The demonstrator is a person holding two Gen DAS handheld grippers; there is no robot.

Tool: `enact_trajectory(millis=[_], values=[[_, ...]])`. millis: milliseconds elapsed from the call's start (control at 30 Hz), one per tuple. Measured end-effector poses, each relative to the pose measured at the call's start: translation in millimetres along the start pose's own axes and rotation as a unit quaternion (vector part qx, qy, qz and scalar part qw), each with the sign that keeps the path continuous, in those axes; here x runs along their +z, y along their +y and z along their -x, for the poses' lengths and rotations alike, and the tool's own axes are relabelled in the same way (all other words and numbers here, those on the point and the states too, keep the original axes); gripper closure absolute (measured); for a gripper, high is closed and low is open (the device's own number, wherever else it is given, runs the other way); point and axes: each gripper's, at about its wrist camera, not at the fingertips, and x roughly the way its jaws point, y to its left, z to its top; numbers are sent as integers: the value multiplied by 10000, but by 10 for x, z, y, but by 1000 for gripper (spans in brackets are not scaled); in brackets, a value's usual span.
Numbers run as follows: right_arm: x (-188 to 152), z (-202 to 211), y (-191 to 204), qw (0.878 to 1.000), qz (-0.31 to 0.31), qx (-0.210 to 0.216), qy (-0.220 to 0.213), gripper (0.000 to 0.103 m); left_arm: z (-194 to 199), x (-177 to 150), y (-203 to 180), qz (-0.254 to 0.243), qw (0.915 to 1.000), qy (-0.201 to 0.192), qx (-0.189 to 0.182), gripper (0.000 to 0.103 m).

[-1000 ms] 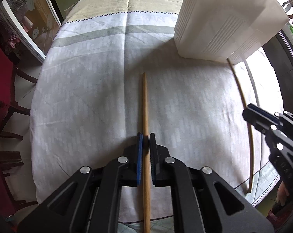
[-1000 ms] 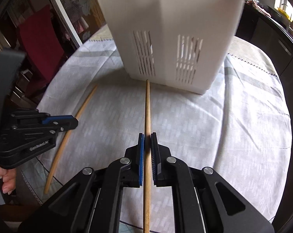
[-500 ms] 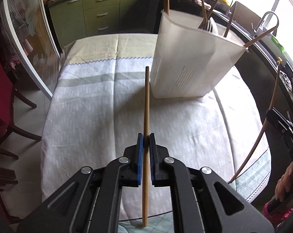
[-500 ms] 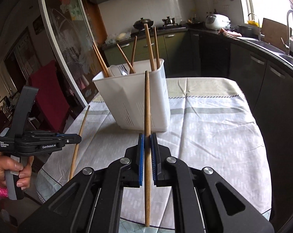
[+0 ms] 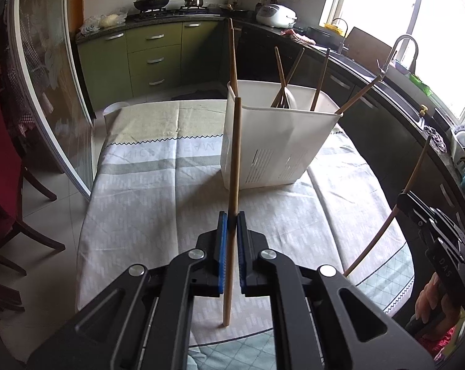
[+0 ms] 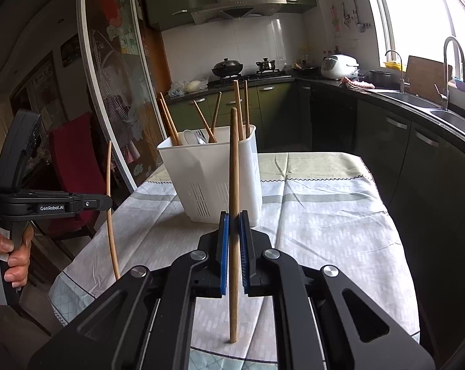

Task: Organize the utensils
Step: 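Lift both chopsticks upright and carry them toward the white holder, then lower both chopsticks into the white holder and open both grippers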

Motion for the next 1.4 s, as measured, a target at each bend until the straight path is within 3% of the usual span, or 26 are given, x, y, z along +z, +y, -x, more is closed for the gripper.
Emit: enact_trajectory(millis=[200, 933, 1133, 1400], values=[[-34, 65, 19, 10000, 31, -54, -64, 95, 124, -56, -56, -98, 9996, -261, -19, 97], [-6, 79, 56, 10000, 36, 45, 4, 95, 252, -73, -133, -328, 9985, -445, -67, 97], [290, 226, 145, 9993, 157, 191, -277, 95, 422, 104, -190, -381, 9968, -691, -126, 97], [1087, 493, 468, 9906, 614, 292, -1188, 95, 871, 700, -364, -494, 9903, -1281, -221, 97]])
